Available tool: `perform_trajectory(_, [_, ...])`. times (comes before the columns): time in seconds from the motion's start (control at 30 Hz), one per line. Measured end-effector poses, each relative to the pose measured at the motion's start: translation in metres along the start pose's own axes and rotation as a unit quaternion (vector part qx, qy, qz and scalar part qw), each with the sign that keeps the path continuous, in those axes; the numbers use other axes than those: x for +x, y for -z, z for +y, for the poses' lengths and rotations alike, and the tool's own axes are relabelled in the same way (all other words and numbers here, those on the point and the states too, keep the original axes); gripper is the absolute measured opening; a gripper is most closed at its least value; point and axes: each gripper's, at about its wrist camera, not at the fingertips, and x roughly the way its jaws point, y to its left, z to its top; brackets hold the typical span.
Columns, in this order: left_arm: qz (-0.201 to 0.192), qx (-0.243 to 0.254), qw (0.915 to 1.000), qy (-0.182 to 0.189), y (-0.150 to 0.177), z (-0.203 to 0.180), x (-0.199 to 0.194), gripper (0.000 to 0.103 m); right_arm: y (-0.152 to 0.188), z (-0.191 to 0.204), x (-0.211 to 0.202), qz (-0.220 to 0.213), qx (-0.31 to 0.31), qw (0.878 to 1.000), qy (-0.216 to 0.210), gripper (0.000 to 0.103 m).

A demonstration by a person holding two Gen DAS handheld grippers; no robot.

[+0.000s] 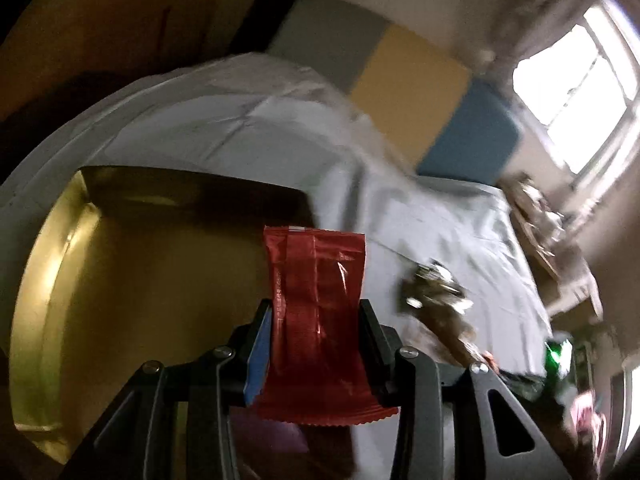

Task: Organize snacks
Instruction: 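Place the red bar in the gold tray and open the left tool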

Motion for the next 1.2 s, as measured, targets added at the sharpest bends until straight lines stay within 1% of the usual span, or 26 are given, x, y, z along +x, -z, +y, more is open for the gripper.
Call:
perform_trajectory(0.07, [0.008, -0.021, 0.9995, -0.021, -0.012, 0.012, 0.015, 0.041, 0.0, 0.001, 0.0, -0.001, -0.006, 1.0, 0.004, 0.022])
perform_trajectory(0.1, [0.013, -0.023, 0.9993, -0.026, -0.017, 0.017, 0.023, 0.041, 0.0, 0.002, 0.0, -0.002, -0.009, 1.0, 0.007, 0.022])
perform_trajectory(0.2, [0.013, -0.039, 0.9978, -0.053, -0.028, 0.026, 0.046, 0.042, -0.001, 0.003, 0.0, -0.002, -0.01, 1.0, 0.007, 0.022])
perform_trajectory(0.3, [0.034, -0.049, 0.9965, -0.058, -0.035, 0.035, 0.068, 0.045, -0.001, 0.001, 0.0, -0.002, -0.009, 1.0, 0.004, 0.022])
perform_trajectory(0.37, [0.046, -0.042, 0.9969, -0.048, -0.036, 0.035, 0.077, 0.048, -0.001, 0.001, 0.0, -0.002, -0.009, 1.0, 0.005, 0.022])
perform_trajectory(0.43, [0.052, -0.033, 0.9964, -0.058, -0.033, 0.036, 0.079, 0.048, -0.001, 0.001, 0.0, -0.002, -0.01, 1.0, 0.005, 0.022])
perform_trajectory(0.5, [0.047, -0.027, 0.997, -0.054, -0.03, 0.034, 0.076, 0.049, -0.001, 0.001, 0.0, -0.002, -0.01, 1.0, 0.005, 0.022])
perform_trajectory(0.63, [0.038, -0.013, 0.9971, -0.065, -0.021, 0.028, 0.063, 0.049, -0.001, 0.003, 0.001, -0.003, -0.014, 1.0, 0.009, 0.023])
perform_trajectory(0.7, [0.023, 0.005, 0.9963, -0.082, -0.015, 0.021, 0.051, 0.049, 0.0, 0.003, 0.001, -0.004, -0.017, 1.0, 0.011, 0.023])
perform_trajectory(0.8, [0.0, 0.03, 0.9951, -0.094, -0.002, 0.008, 0.03, 0.049, 0.0, 0.004, 0.0, -0.004, -0.017, 1.0, 0.012, 0.023])
perform_trajectory(1.0, [-0.017, 0.051, 0.9946, -0.089, 0.02, -0.003, 0.002, 0.049, 0.0, 0.004, 0.0, -0.006, -0.02, 1.0, 0.014, 0.023])
perform_trajectory(1.2, [-0.033, 0.081, 0.9905, -0.106, 0.042, -0.011, -0.018, 0.049, 0.001, 0.005, 0.0, -0.008, -0.02, 1.0, 0.015, 0.023])
